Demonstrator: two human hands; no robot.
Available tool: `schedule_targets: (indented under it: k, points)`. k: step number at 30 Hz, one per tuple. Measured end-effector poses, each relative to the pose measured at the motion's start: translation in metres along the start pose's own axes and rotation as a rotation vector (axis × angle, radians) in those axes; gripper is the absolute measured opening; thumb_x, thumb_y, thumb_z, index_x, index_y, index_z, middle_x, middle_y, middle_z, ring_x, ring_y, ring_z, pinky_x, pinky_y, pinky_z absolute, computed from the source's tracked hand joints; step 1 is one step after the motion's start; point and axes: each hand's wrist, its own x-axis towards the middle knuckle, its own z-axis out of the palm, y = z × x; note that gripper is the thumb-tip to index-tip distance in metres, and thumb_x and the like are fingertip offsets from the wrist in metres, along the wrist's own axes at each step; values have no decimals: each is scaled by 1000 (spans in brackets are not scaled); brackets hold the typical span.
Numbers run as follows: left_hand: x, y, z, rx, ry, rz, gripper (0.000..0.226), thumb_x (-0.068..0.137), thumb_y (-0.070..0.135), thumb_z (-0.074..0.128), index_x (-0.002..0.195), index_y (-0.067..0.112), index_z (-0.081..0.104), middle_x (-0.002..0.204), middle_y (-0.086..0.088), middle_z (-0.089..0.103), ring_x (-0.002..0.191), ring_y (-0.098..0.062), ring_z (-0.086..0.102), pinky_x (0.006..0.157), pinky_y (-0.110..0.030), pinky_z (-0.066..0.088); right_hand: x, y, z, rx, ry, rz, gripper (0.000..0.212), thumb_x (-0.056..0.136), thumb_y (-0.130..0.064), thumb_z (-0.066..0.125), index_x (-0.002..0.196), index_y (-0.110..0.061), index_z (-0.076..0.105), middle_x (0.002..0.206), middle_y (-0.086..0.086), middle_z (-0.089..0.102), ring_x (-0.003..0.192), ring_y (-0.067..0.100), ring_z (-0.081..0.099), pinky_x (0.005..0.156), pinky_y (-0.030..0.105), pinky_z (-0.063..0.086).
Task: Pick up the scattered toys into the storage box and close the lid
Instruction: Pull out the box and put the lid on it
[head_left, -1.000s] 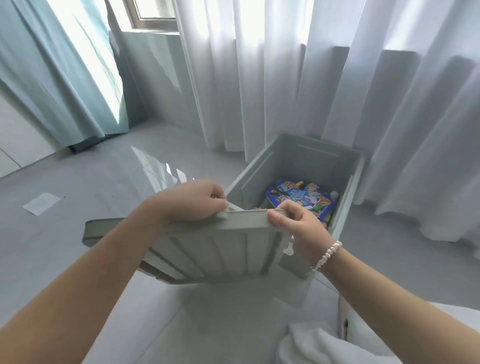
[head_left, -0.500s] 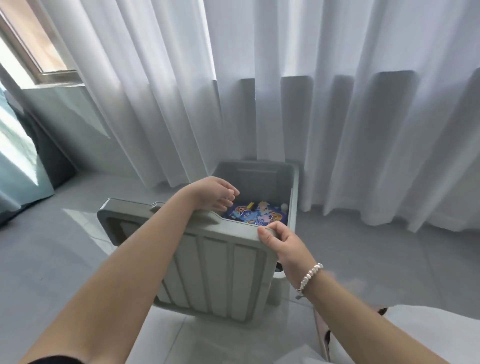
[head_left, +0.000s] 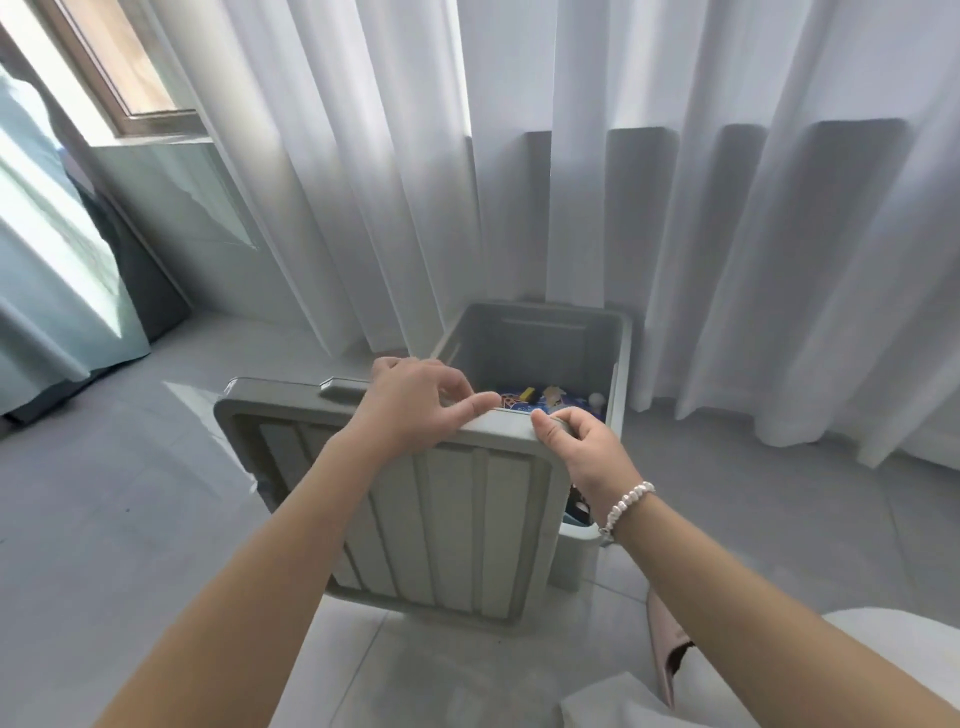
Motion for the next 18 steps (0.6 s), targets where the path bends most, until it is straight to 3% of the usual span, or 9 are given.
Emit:
schedule_targets:
  k: [3, 5, 8, 10, 12, 15, 18]
  points:
    - [-8, -10, 2, -2, -60, 84, 72, 48, 85, 42, 100, 38, 62, 92, 15, 59, 101, -5, 44, 92, -23, 12, 2, 4, -4, 22, -49, -10, 31, 78, -47, 63, 78, -17, 52, 69, -5, 46, 68, 11, 43, 61, 19, 37]
    - [-4, -11, 2, -60, -42, 76, 71, 45, 78, 56, 101, 37, 63, 91, 13, 57, 103, -7, 44, 87, -20, 12, 0, 11, -8, 35, -130, -13, 35, 73, -46, 70, 89, -20, 55, 81, -3, 54, 74, 11, 50, 65, 18, 43]
    - [1, -11, -3, -101, -75, 67, 60, 53, 62, 71, 105, 32, 66, 93, 8, 57, 105, -9, 42, 87, -20, 13, -3, 23, -10, 81, -177, -28, 43, 63, -27, 83, 99, -22, 60, 98, 3, 63, 86, 13, 61, 70, 18, 50]
    - [5, -11, -9, -122, -81, 75, 61, 53, 62, 66, 106, 32, 66, 96, 7, 55, 108, -10, 40, 89, -19, 13, -4, 18, -7, 176, -104, -68, 34, 64, -12, 82, 93, -17, 64, 88, 1, 67, 80, 12, 62, 70, 19, 51]
    - [13, -10, -16, -187, -2, 70, 63, 53, 65, 62, 108, 35, 66, 102, 10, 51, 114, -11, 38, 103, -25, 11, 3, 2, -4, 294, -17, -124, 24, 64, -6, 80, 81, -14, 65, 72, -5, 65, 71, 9, 59, 68, 19, 49]
    - [29, -7, -14, -219, 257, 64, 54, 69, 59, 61, 119, 38, 61, 133, 6, 41, 131, -14, 27, 116, -45, 6, 22, -30, -12, 372, 46, -171, 26, 57, -17, 87, 75, -19, 67, 76, 0, 63, 77, 15, 57, 76, 30, 49]
    - [36, -12, 0, -360, 399, -130, 71, 83, 52, 60, 144, 41, 26, 156, 0, 5, 144, -20, -1, 118, -44, 0, 40, -53, -31, 392, 48, -108, 30, 56, -25, 85, 80, -18, 69, 85, 6, 65, 84, 22, 59, 87, 42, 49]
